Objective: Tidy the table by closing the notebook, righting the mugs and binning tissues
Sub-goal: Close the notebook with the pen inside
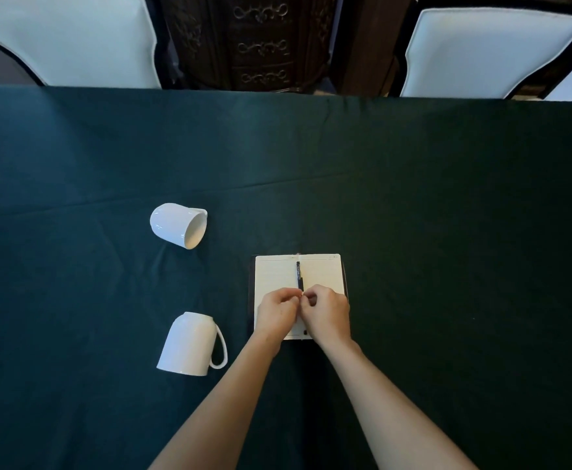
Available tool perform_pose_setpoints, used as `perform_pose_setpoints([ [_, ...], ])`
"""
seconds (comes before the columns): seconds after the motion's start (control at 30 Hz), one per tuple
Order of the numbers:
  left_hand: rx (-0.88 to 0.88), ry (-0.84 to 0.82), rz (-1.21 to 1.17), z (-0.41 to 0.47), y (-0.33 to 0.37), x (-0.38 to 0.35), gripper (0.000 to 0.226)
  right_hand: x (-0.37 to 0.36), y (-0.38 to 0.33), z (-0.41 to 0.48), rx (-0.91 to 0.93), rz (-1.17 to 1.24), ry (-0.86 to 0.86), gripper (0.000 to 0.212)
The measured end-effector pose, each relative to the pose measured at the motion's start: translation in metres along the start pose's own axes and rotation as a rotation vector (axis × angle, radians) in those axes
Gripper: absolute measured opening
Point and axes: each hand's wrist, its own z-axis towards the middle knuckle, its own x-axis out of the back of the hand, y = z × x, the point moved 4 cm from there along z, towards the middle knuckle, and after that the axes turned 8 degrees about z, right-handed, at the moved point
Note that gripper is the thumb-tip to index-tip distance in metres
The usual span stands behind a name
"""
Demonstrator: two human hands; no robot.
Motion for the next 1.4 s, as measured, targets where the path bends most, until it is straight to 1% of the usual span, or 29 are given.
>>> perform_pose_setpoints([
  [0.1,0.009,0.037,0.034,-0.006,-0.002,0.005,0.032,0.000,0.002,0.000,-0.002,0.008,0.002,0.016],
  [0.23,-0.010,0.140,0.123,-0.009,-0.007,0.026,0.031,0.005,0.010,0.000,-0.030,0.004,0.007,0.018],
  [0.4,-0.035,0.246,0.244,-0.009,-0.007,0.056,0.039,0.019,0.025,0.005,-0.056,-0.006,0.033,0.014],
  [0.47,-0.018,0.273,0.279,-0.007,-0.007,0.066,0.041,0.028,0.033,0.008,-0.081,-0.022,0.071,0.017],
  [0.57,0.051,0.292,0.263,-0.003,-0.011,0.072,0.039,0.042,0.043,0.012,-0.110,-0.056,0.116,0.031],
  [0.63,0.082,0.298,0.260,0.000,-0.013,0.072,0.042,0.047,0.051,0.014,-0.145,-0.079,0.104,0.036],
  [0.73,0.126,0.293,0.228,0.002,-0.014,0.070,0.050,0.052,0.061,0.017,-0.199,-0.032,0.075,0.037],
  [0.8,0.151,0.301,0.178,0.003,-0.016,0.070,0.050,0.052,0.065,0.018,-0.231,0.012,0.064,0.037],
  [0.93,0.161,0.270,0.111,0.003,-0.016,0.074,0.047,0.054,0.069,0.020,-0.305,0.099,0.062,0.038],
  [1.03,0.158,0.255,0.061,0.004,-0.016,0.078,0.041,0.054,0.074,0.022,-0.350,0.185,0.031,0.041],
  [1.13,0.160,0.159,-0.056,0.002,-0.009,0.076,0.029,0.056,0.079,0.024,-0.381,0.249,-0.010,0.047],
  [1.2,0.132,0.080,-0.088,-0.002,0.001,0.072,0.023,0.056,0.082,0.026,-0.385,0.294,-0.043,0.048],
  [1.23,0.108,0.047,-0.090,-0.005,0.007,0.068,0.022,0.056,0.084,0.027,-0.390,0.328,-0.056,0.045],
  [1.3,0.065,-0.008,-0.088,-0.011,0.019,0.059,0.019,0.056,0.088,0.028,-0.412,0.401,-0.063,0.026],
  [1.33,0.047,-0.034,-0.093,-0.013,0.024,0.053,0.018,0.057,0.088,0.028,-0.432,0.441,-0.065,0.020],
  [1.4,0.015,-0.078,-0.112,-0.015,0.033,0.038,0.017,0.058,0.087,0.026,-0.457,0.510,-0.070,0.031],
])
